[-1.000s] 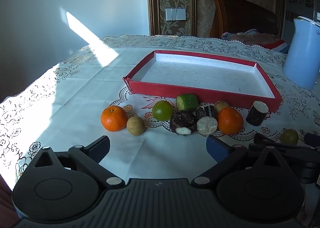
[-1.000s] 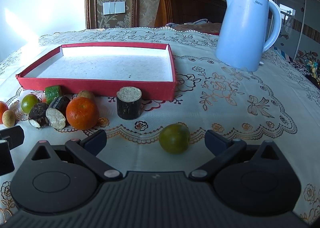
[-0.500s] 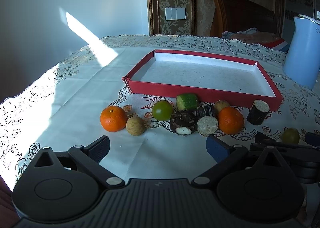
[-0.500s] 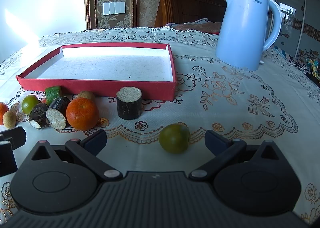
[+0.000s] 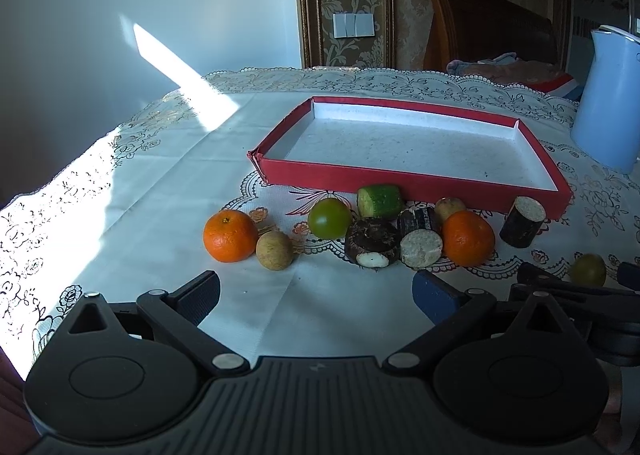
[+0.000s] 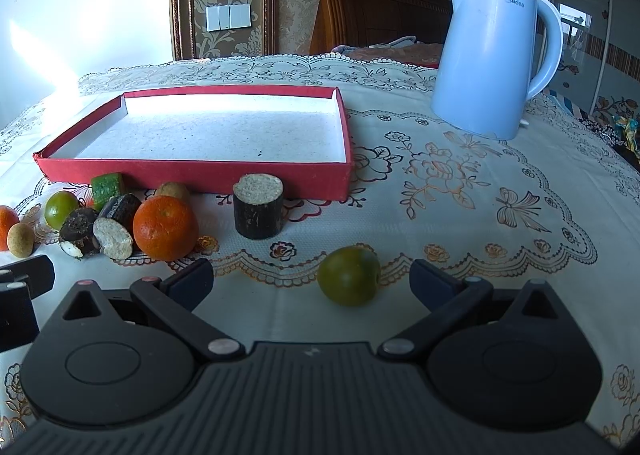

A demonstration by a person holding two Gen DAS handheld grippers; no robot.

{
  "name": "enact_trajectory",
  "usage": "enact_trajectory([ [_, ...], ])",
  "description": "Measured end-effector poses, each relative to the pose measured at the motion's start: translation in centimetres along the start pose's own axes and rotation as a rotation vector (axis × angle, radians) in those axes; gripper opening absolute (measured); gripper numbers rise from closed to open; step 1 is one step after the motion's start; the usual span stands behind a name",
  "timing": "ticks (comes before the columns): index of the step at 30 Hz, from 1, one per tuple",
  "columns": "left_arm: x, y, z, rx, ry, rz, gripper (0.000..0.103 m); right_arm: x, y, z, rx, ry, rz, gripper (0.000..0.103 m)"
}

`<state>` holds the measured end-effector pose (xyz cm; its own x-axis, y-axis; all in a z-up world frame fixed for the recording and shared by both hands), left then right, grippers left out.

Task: Organize fruits
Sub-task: 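Lower the right gripper onto the green lime and close it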

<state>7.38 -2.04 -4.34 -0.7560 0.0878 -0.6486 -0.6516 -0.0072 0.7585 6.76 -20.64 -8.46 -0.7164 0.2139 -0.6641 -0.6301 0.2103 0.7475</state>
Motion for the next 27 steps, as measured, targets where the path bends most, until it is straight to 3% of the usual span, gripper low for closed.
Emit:
enact_trajectory([
  [6, 0.0, -0.2, 0.4, 0.004, 0.01, -0.007, 0.103, 0.0, 0.4, 0.3, -0.019, 0.019, -0.013, 0.103],
  [11, 0.4, -0.6, 1.7, -0.002, 0.014, -0.042, 0.103, 0.2, 1.9, 0.3, -0.044, 0.119, -0.079, 0.103],
  [14, 1.0, -0.9, 2.7, 0.01, 0.013, -0.066, 0.103, 0.5, 3.1, -0.1, -0.108, 0.157, -0.132, 0.103],
  [23, 1.8, -0.9, 4.8, 0.049, 0.021, -0.111, 0.103, 0.2, 4.0, 0.4, -0.13, 0.241, -0.159, 0.07],
  [27, 1.6, -0.7, 5.2, 0.074, 0.026, -0.128, 0.103, 0.6, 3.6, -0.3, -0.13, 0.245, -0.142, 0.07],
])
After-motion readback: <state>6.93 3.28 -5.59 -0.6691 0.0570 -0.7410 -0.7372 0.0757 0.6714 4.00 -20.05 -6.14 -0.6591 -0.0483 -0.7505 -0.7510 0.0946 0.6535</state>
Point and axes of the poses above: each gripper's, at about its wrist camera, not at the fingertips, and y roughly against the way its jaws point, z to its left, x to its underside, the point moved 10 cm from there along -y, roughly the way its jaws point, and after that the axes turned 12 degrees about z, right-handed, at the moved point
